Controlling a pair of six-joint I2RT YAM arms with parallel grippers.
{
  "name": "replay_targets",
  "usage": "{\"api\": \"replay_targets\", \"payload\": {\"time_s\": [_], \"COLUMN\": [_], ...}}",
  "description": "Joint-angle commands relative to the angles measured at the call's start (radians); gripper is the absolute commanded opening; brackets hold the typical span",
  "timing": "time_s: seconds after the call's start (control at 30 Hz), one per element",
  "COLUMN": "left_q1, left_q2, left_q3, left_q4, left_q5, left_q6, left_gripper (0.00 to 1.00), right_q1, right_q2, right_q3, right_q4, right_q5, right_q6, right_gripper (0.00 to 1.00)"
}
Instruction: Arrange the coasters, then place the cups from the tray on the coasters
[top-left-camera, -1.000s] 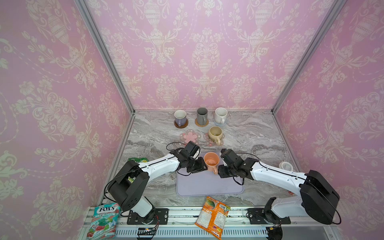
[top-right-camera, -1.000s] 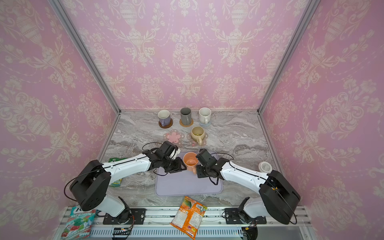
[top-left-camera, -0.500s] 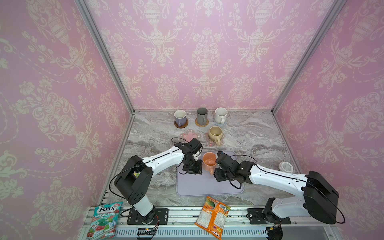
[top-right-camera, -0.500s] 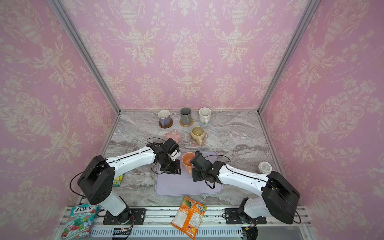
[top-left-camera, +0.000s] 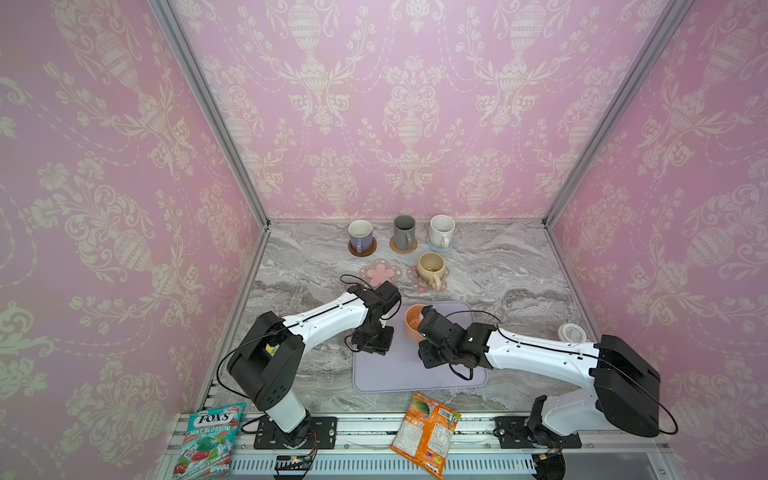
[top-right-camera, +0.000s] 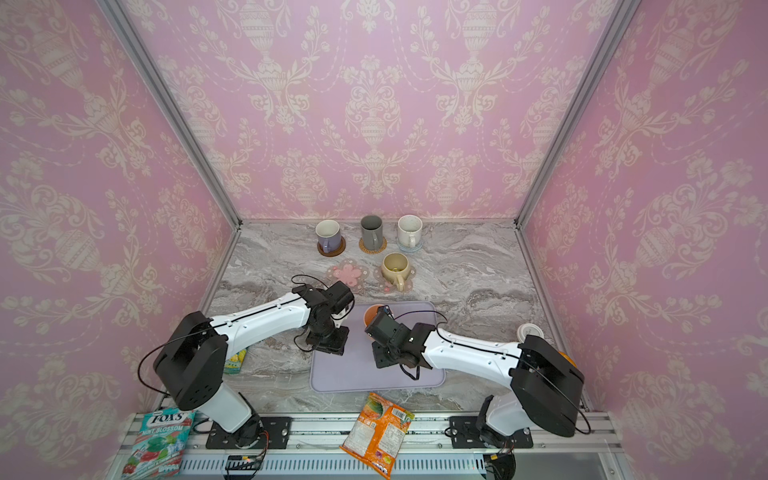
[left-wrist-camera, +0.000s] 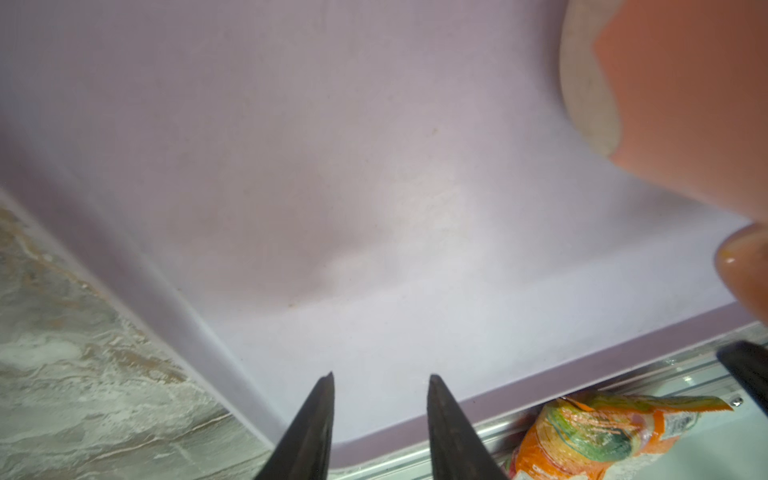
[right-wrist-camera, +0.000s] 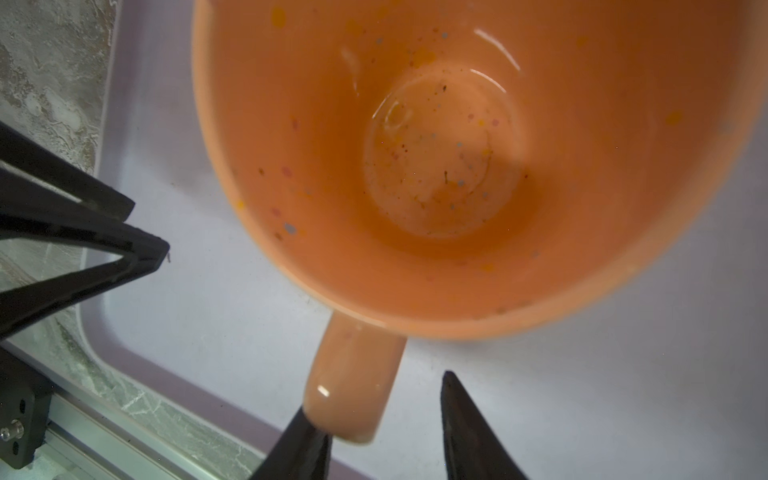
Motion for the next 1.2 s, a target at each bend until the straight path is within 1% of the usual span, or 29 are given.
{"api": "replay_targets", "payload": {"time_s": [0.0, 0.3, 0.47, 0.8, 0.93, 1.07, 1.17], "left_q1": [0.005, 0.030, 0.044, 0.051, 0.055, 0.059, 0.063], "left_q2": [-0.059, -0.161, -0.212, -0.236, -0.244, -0.262, -0.268], "left_q3": [-0.022, -0.110, -0.132, -0.133, -0.137, -0.142, -0.140], "left_q4": [-0.051, -0.042, -0.038, -0.035, -0.032, -0.030, -0.030], "left_q5": [-0.085, -0.117, -0.124, -0.130, -0.133, -0.133, -0.135], "left_q6": [0.017, -0.026, -0.034, -0.034, -0.037, -0.040, -0.037], "left_gripper": [0.40, 0.40, 0.41, 0.41, 0.41, 0.41, 0.41], "right_q1": [0.022, 0.065, 0.078, 0.093, 0.098, 0.098, 0.098], "right_q2": [0.042, 0.130, 0.165, 0.200, 0.201, 0.194, 0.176], "right_q3": [0.037, 0.113, 0.149, 0.201, 0.212, 0.226, 0.222], "right_q4": [0.004, 0.008, -0.003, 0.043, 0.091, 0.082, 0.064], "right_q5": [0.013, 0.000, -0.003, -0.049, -0.088, -0.081, -0.069], "right_q6": [0.012, -0.016, -0.026, -0.040, -0.079, -0.093, -0.129], "right_gripper": [0.44, 0.43, 0.43, 0.43, 0.43, 0.43, 0.43]}}
